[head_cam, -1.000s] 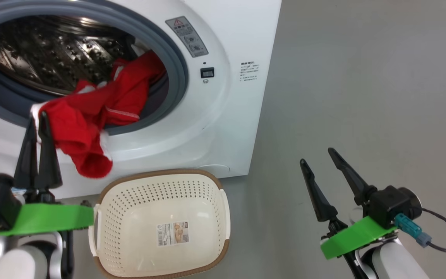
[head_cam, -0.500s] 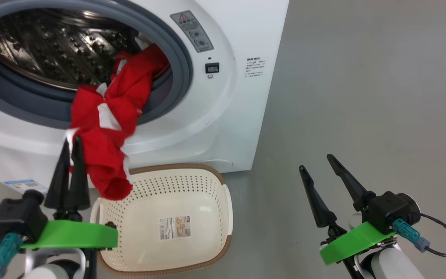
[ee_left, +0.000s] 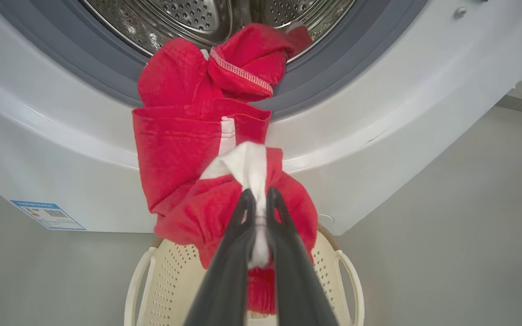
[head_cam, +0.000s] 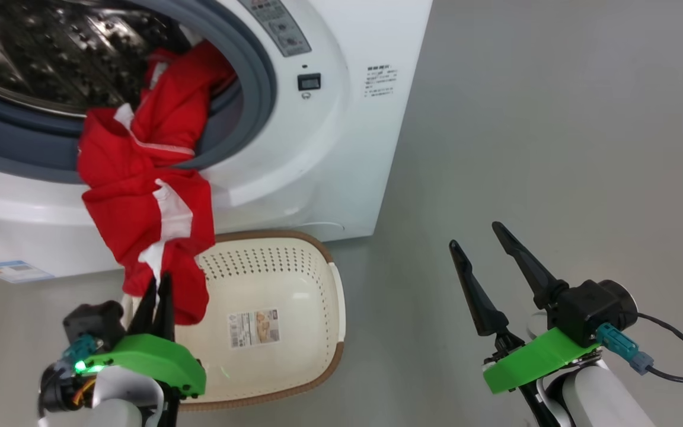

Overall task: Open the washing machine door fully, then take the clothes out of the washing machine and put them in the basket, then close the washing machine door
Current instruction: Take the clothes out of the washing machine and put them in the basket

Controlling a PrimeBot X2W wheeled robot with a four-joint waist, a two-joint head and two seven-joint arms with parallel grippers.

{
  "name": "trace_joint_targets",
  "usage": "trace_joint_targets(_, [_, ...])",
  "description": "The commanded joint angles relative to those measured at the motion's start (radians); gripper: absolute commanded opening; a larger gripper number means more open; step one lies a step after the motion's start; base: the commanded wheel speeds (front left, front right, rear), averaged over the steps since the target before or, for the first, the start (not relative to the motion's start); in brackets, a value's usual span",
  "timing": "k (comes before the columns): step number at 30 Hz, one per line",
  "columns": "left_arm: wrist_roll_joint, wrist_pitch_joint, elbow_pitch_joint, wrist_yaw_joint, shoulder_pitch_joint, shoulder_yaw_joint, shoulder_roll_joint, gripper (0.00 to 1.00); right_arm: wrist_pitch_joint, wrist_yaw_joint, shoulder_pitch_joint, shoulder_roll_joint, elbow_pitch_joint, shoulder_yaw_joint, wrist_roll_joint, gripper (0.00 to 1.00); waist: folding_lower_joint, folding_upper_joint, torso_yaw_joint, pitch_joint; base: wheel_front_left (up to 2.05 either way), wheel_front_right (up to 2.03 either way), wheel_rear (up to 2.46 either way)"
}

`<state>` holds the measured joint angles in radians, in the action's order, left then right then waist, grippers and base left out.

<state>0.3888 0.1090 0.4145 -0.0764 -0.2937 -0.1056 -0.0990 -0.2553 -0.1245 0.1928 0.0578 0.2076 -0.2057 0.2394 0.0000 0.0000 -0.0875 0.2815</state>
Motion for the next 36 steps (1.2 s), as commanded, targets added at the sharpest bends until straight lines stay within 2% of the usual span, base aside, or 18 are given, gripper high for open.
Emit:
trace_joint_targets(1, [0.0, 0.021, 0.05, 0.015, -0.047, 0.024, -0.011, 0.0, -0.006, -0.006, 0.027, 0.0, -0.024, -0.025, 0.008, 1.0, 0.0, 0.0, -0.016, 0.028, 0.0, 0.0, 0.0])
trace_joint_targets(10, [0.028, 0.083, 0.411, 0.071, -0.215, -0.001, 0.018, 0.0, -0.006, -0.006, 0.064, -0.003, -0.027, -0.034, 0.014, 1.0, 0.0, 0.0, -0.038, 0.109, 0.0, 0.0, 0.0])
trace_joint_targets(20, [0.063, 0.083, 0.687, 0.093, -0.341, -0.007, 0.035, 0.0, -0.006, -0.006, 0.101, -0.006, -0.03, -0.044, 0.017, 1.0, 0.0, 0.0, -0.055, 0.176, 0.0, 0.0, 0.0])
trace_joint_targets(26, [0.102, 0.082, 0.8, 0.101, -0.383, -0.001, 0.044, 0.0, -0.006, -0.006, 0.121, -0.006, -0.034, -0.052, 0.02, 1.0, 0.0, 0.0, -0.064, 0.211, 0.0, 0.0, 0.0])
trace_joint_targets(34, [0.116, 0.1, 0.849, 0.091, -0.407, -0.021, 0.048, 0.0, -0.006, -0.006, 0.137, -0.007, -0.037, -0.059, 0.019, 1.0, 0.0, 0.0, -0.07, 0.25, 0.0, 0.0, 0.0])
trace_joint_targets(35, [0.118, 0.103, 0.852, 0.09, -0.412, -0.023, 0.048, 0.11, -0.006, -0.006, 0.139, -0.007, -0.038, -0.058, 0.019, 1.0, 0.0, 0.0, -0.07, 0.255, 0.0, 0.0, 0.0])
trace_joint_targets(36, [0.12, 0.106, 0.854, 0.088, -0.416, -0.024, 0.048, 0.48, -0.006, -0.006, 0.142, -0.007, -0.038, -0.058, 0.018, 1.0, 0.0, 0.0, -0.07, 0.259, 0.0, 0.0, 0.0])
